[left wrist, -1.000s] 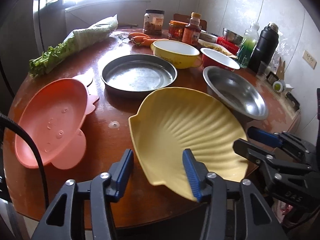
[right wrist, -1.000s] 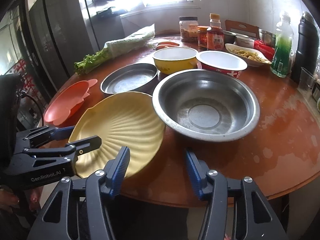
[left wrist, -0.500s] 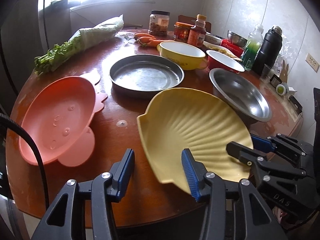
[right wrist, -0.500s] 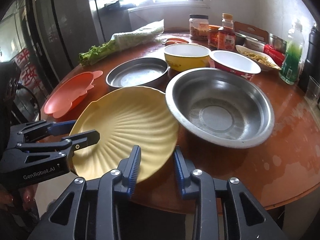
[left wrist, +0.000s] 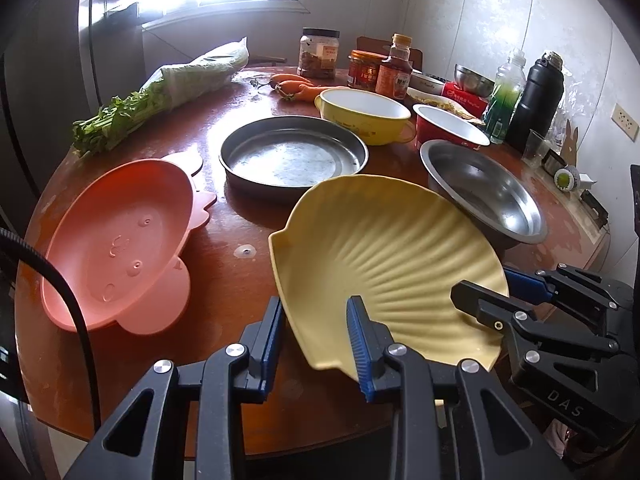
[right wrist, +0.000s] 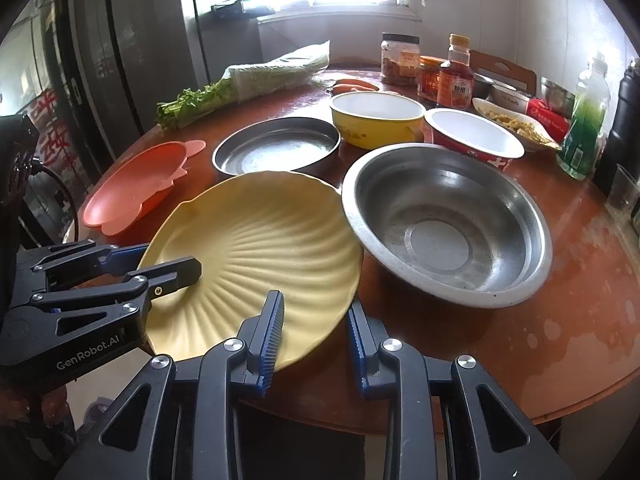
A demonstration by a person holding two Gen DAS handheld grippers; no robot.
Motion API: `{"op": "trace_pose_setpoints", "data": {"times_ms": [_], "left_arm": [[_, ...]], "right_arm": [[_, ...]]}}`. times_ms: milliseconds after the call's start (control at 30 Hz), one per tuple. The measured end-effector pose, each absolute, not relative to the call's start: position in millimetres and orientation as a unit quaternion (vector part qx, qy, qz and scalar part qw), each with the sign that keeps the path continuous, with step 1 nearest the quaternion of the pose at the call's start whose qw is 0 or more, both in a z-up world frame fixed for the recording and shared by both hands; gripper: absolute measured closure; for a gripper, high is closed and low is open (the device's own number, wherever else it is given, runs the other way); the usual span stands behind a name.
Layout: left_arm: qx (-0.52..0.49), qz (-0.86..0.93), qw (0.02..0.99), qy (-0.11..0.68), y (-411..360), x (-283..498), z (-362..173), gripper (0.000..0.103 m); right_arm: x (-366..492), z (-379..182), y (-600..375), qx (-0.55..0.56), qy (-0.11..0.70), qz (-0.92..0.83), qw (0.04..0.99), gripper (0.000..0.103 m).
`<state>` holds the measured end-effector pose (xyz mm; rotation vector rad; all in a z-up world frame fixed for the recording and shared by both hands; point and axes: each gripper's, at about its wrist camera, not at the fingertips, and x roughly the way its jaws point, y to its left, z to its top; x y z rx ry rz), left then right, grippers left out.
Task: Organize plates and bowls
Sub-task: 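Lift the shell plate and lower it onto the pink bowl with left gripper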
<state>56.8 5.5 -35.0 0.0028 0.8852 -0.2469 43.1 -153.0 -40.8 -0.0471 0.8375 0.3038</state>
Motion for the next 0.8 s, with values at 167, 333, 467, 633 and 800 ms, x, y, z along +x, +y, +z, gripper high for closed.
{"op": "trace_pose_setpoints", "data": {"times_ms": [167,333,467,633,800], "left_arm": [[-0.006,-0.117,0.902,0.415,13,52,-26,0.071],[-0.01,-0.111,0.907,0.405,22,48,-18,0.071],[-0.015,-0.109,0.91,0.4,27,45,-14,0.071],[-0.025,-0.109,0.914,0.389,33,41,-7,0.071],[-0.03,-0.105,0.919,0.378,40,38,3,0.071]], "right_arm": [[42,-35,-149,-0.021,0.399,0.152,0.904,0.072],[39,-29,-142,-0.023,0.394,0.16,0.905,0.072],[38,-23,-136,-0.023,0.388,0.165,0.907,0.072],[35,-14,-131,-0.026,0.379,0.164,0.911,0.072],[37,-4,-126,-0.026,0.366,0.167,0.915,0.072]]}}
